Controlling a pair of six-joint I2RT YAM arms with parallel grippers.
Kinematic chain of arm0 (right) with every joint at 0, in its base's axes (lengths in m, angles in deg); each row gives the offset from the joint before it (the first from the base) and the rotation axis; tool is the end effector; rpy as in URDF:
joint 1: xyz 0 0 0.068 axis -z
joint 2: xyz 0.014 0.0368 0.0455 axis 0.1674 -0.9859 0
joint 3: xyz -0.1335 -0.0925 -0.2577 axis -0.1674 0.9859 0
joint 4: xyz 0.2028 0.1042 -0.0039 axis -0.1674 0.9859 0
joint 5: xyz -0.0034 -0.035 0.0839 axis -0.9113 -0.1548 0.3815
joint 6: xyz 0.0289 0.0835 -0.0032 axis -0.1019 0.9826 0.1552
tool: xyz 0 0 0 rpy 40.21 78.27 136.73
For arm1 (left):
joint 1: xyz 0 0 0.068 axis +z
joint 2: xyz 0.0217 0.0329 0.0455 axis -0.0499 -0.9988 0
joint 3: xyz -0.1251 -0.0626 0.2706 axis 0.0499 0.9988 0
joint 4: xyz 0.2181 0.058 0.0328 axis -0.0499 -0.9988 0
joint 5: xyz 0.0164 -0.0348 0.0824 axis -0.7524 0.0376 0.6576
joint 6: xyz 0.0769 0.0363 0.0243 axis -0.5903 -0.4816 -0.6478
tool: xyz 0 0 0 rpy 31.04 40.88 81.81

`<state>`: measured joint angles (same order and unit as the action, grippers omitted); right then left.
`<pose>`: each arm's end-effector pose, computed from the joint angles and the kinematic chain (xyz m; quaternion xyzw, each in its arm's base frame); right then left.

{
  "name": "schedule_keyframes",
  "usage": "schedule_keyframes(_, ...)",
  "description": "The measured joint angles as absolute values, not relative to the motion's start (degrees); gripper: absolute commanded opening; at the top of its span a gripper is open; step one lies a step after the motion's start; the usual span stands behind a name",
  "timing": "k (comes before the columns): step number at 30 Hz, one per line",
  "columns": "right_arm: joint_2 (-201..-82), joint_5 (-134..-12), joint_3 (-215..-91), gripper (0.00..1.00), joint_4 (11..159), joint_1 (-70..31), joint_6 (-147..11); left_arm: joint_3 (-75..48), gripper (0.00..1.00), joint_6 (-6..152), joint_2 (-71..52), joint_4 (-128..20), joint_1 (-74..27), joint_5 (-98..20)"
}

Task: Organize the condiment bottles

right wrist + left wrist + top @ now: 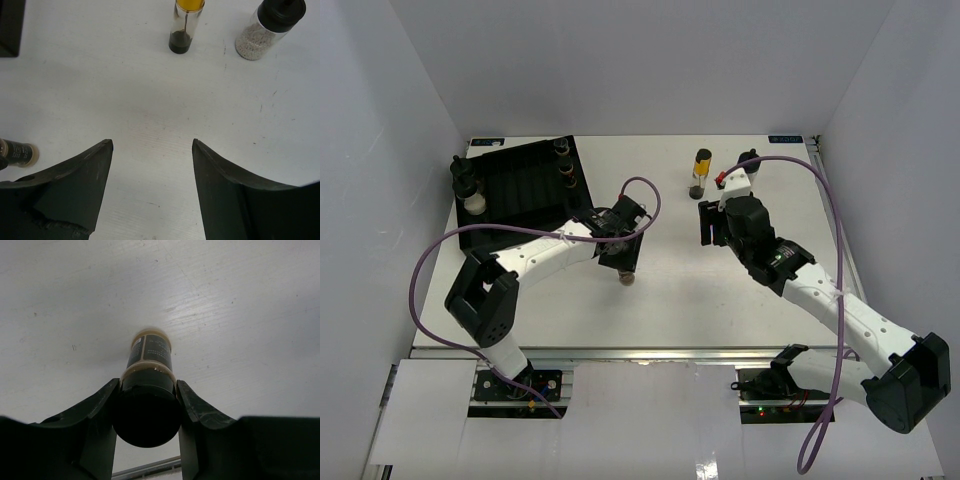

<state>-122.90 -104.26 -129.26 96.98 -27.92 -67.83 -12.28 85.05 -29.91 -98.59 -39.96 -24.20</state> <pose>0.2052 0.1174 0.3401 -0.1041 0.8174 0.0451 0.5648 0.2428 -0.2129 0.2346 0.1495 0.9675 -0.0615 0.1943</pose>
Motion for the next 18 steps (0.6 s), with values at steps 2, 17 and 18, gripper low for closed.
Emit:
schedule_keyframes(2,-122.9,-104.15,-129.04,0.71,96.9,-27.92,-67.83,-12.28,0.29,85.45,-29.94,-98.3,-40.04,-23.96)
schedule_keyframes(17,-122.72,-101.9,-128.96,0.72,96.53,-27.9,-67.81,-32.65,0.0,86.88,-33.96,-109.01,-38.3,-13.62)
schedule_keyframes(18,-122.55,-101.79,-128.96,0.72,96.52,-27.91,-67.81,-36.19,0.0,86.69,-35.06,-109.5,-37.47,-12.78)
